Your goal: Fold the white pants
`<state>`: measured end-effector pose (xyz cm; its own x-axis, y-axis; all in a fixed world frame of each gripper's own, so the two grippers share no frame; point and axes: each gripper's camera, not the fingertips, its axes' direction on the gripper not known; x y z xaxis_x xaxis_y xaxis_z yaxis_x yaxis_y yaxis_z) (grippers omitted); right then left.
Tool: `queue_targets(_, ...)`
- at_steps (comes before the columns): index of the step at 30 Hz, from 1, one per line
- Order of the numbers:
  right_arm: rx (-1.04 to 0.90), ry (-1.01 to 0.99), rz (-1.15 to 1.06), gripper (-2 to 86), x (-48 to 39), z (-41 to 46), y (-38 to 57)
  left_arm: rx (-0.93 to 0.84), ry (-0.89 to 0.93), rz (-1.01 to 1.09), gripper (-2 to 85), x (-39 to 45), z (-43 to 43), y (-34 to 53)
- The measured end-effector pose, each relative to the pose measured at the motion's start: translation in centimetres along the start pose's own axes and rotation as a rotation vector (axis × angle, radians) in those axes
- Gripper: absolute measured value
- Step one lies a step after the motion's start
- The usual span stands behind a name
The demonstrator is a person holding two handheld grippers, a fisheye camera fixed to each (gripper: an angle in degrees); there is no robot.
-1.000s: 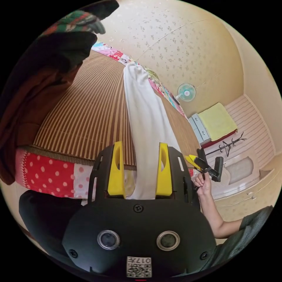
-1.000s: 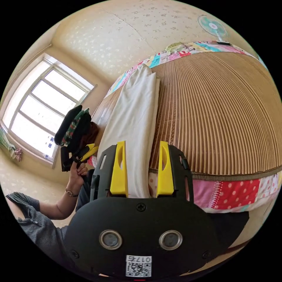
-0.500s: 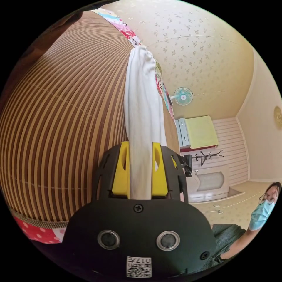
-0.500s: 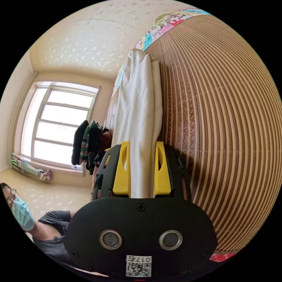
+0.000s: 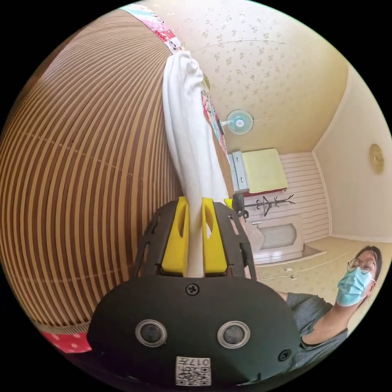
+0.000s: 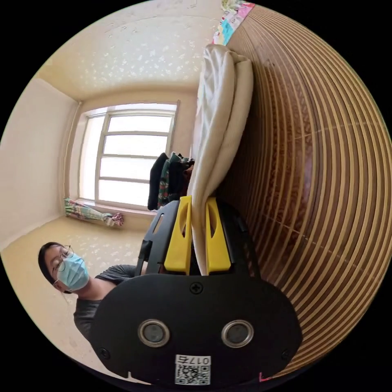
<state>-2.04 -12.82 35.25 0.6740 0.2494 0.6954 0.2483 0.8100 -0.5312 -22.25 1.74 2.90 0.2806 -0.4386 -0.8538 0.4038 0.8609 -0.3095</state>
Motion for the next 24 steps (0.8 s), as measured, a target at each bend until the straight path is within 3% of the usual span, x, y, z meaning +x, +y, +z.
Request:
queue_targets(5, 0.078, -0.208, -0.164, 7.4, -3.2, -2.7, 7.5, 0.085, 0.164, 0.114, 6.0, 4.1, -3.5, 4.3)
queue_targets(8, 0.093, -0.304, -0.249, 9.3, -5.0, -3.3, 11.7, 0.105, 0.118, 0.221, 8.1, 8.4, -5.2, 6.9)
queue_targets(11, 0.096, -0.275, -0.317, 7.8, -7.6, -3.3, 15.2, 0.145, 0.046, 0.382, 6.4, 13.8, -7.1, 9.4)
queue_targets(24, 0.032, -0.203, -0.853, 1.9, -32.2, 1.0, 28.2, 0.279, 0.287, 0.870, 5.4, 38.1, -18.2, 16.4)
